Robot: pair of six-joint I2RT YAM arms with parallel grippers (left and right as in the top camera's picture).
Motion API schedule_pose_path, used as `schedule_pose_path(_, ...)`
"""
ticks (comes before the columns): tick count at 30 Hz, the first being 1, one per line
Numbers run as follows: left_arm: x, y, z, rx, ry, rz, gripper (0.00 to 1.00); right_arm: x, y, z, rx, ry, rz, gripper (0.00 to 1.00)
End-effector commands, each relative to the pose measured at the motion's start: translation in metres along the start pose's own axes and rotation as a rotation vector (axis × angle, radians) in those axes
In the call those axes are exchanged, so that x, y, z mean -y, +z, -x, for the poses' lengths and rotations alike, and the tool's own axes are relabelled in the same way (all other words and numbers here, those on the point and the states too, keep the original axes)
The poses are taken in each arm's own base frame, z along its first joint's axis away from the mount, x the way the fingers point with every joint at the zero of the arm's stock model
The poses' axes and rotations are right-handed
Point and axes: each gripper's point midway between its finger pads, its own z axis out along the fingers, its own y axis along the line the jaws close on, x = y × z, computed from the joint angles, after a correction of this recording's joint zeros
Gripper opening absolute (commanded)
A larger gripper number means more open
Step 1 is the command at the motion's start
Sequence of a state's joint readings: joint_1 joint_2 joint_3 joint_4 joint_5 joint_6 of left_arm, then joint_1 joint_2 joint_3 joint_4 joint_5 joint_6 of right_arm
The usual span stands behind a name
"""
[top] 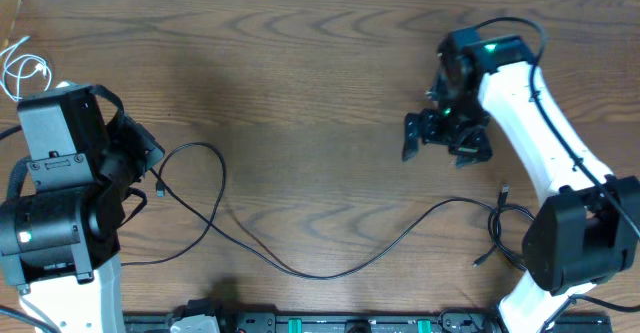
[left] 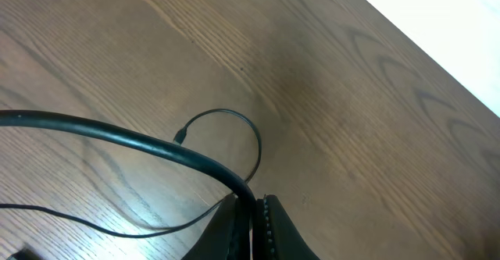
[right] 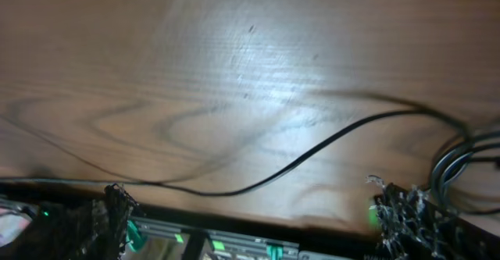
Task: Untangle cables
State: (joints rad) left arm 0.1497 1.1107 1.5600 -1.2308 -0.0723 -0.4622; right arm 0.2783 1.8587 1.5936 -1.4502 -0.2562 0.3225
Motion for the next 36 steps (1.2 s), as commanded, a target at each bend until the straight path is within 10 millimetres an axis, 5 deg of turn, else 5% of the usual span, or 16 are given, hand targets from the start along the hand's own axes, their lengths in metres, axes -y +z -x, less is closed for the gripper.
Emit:
schedule_pose_path(1,0.001,-0.002,0.0,0.0,0.02,-0.01,0.08,0.006,0.002,-0.008,0.012,0.065,-0.122,0.99)
schedule_pose_path(5,0.001,-0.002,0.0,0.0,0.02,-0.01,0.08,0.031,-0.013,-0.019,0.088,0.236,-0.314,0.99)
schedule_pose_path(14,-0.001,-0.002,-0.003,-0.013,0.021,-0.003,0.08,0.023,-0.078,-0.053,0.37,0.167,-0.293,0.99)
schedule_pose_path(17,-0.001,-0.001,-0.002,-0.013,0.022,-0.003,0.08,0.026,-0.082,-0.063,0.405,0.184,-0.268,0.99)
schedule_pose_path(22,-0.001,-0.001,-0.002,-0.013,0.022,-0.003,0.08,0.034,-0.043,-0.066,0.366,0.199,-0.256,0.99)
schedule_pose_path(29,-0.001,-0.001,-0.002,-0.013,0.022,-0.003,0.08,0.001,0.045,-0.068,0.191,0.173,-0.006,0.95)
schedule_pose_path(36,-0.001,-0.001,-0.002,-0.013,0.022,-0.003,0.08,0.002,0.088,-0.07,0.163,0.176,0.039,0.83)
